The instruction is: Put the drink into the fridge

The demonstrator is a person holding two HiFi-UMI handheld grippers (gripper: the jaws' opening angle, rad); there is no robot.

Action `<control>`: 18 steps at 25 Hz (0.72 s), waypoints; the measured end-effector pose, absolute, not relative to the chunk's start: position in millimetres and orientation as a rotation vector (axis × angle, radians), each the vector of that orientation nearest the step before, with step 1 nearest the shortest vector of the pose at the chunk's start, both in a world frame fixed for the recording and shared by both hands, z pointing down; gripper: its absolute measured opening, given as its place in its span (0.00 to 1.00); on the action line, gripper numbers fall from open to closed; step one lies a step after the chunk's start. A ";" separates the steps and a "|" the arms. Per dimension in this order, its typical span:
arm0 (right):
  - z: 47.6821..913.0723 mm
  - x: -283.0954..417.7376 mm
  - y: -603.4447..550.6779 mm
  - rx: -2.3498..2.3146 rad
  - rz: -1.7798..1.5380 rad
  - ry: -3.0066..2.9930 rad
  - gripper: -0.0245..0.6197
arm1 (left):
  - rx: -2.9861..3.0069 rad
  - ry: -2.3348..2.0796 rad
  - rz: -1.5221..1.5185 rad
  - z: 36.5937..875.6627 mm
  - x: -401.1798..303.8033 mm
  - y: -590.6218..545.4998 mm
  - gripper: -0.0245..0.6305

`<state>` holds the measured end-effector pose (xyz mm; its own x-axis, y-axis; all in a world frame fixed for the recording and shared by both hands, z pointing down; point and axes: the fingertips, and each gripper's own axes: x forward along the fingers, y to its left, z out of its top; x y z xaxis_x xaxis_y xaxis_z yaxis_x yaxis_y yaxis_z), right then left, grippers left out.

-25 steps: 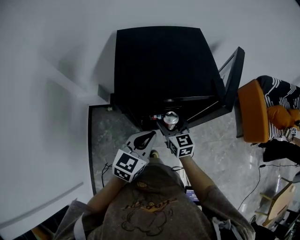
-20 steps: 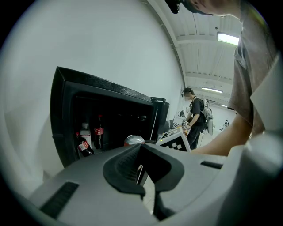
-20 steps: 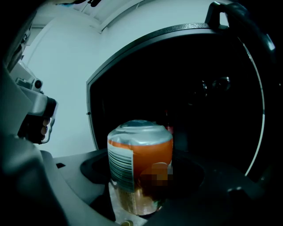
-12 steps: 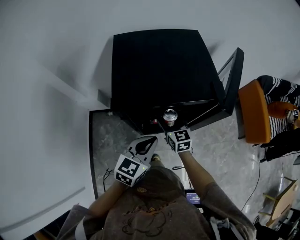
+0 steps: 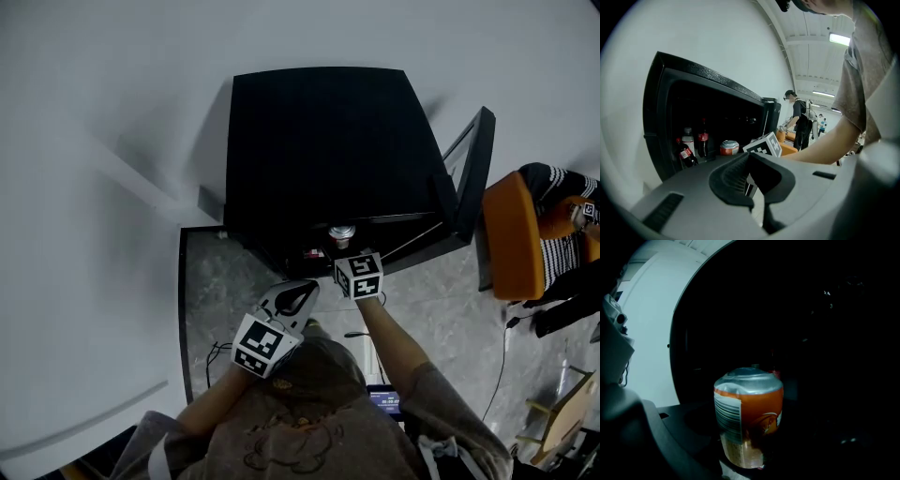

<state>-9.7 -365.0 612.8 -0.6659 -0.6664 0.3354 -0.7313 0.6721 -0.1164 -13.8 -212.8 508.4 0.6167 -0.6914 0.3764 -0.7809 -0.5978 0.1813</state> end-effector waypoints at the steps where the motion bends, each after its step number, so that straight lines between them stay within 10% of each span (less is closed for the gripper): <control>1: 615.2 -10.1 -368.5 1.121 0.350 -2.622 0.58 | 2.517 -1.190 0.384 510.6 -14.4 -214.0 0.04; 18: 649.3 -23.5 -407.6 1.192 0.331 -2.627 0.58 | 2.545 -1.143 0.430 543.8 -19.6 -222.7 0.04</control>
<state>-23.5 -407.6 649.3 -0.6394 -0.7055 0.3057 -0.7593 0.6420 -0.1065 -19.6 -222.7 543.8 0.6354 -0.6639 0.3945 -0.7592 -0.6303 0.1622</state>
